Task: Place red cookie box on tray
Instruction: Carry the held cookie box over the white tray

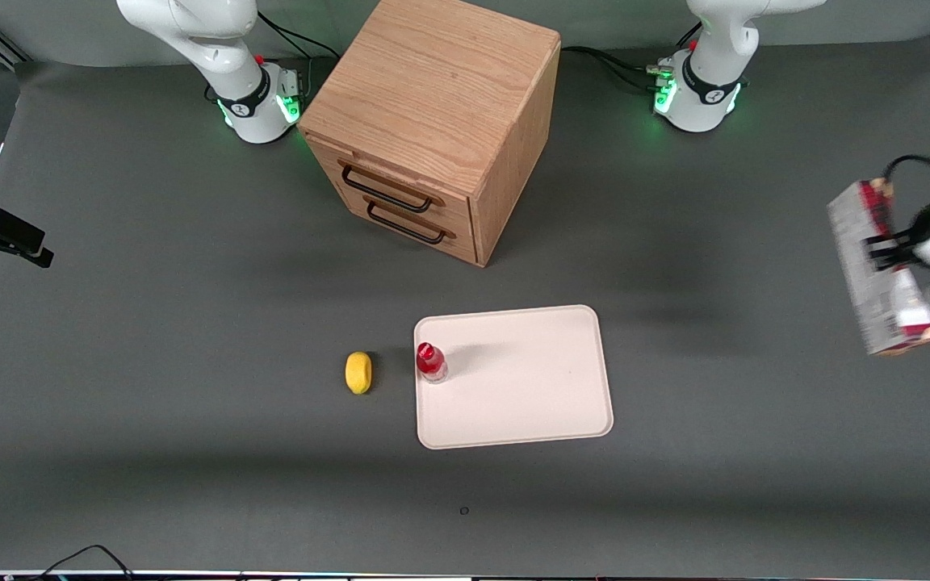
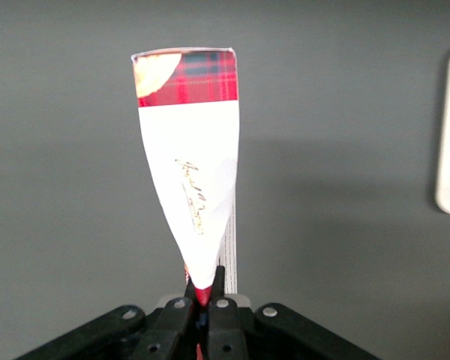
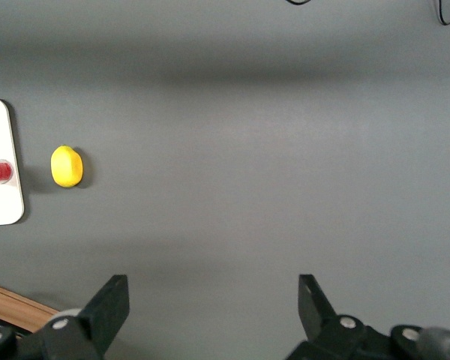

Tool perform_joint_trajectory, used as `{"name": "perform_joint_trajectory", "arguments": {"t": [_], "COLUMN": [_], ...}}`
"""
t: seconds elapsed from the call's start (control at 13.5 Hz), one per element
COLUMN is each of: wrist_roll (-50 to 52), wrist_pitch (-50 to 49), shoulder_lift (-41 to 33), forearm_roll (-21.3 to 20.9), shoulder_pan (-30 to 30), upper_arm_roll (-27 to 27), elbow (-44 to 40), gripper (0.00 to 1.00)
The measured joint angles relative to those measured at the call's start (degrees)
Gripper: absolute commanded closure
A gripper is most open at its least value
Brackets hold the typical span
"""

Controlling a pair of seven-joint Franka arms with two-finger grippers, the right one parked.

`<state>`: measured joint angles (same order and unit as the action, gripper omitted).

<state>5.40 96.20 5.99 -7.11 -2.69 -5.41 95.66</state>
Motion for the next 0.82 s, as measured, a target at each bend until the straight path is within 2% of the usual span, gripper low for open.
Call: {"name": "perform_joint_trajectory", "arguments": {"t": [0.15, 0.37, 0.59, 0.82], "wrist_roll": [6.56, 17.00, 21.26, 23.80], "wrist_pitch": [0.02, 0.18, 1.14, 8.47], "shoulder_lift": [2.93, 8.19, 15.37, 22.60], "forearm_roll": [0.12, 0.52, 1.44, 1.41], "shoulder_pan": [1.73, 8.81, 10.11, 10.18], "upper_arm_roll": [-4.72, -8.28, -13.70, -15.43], "elbow": [-1.48, -4.76, -9.18, -11.59], "gripper": [1.00, 1.00, 1.00, 1.00]}}
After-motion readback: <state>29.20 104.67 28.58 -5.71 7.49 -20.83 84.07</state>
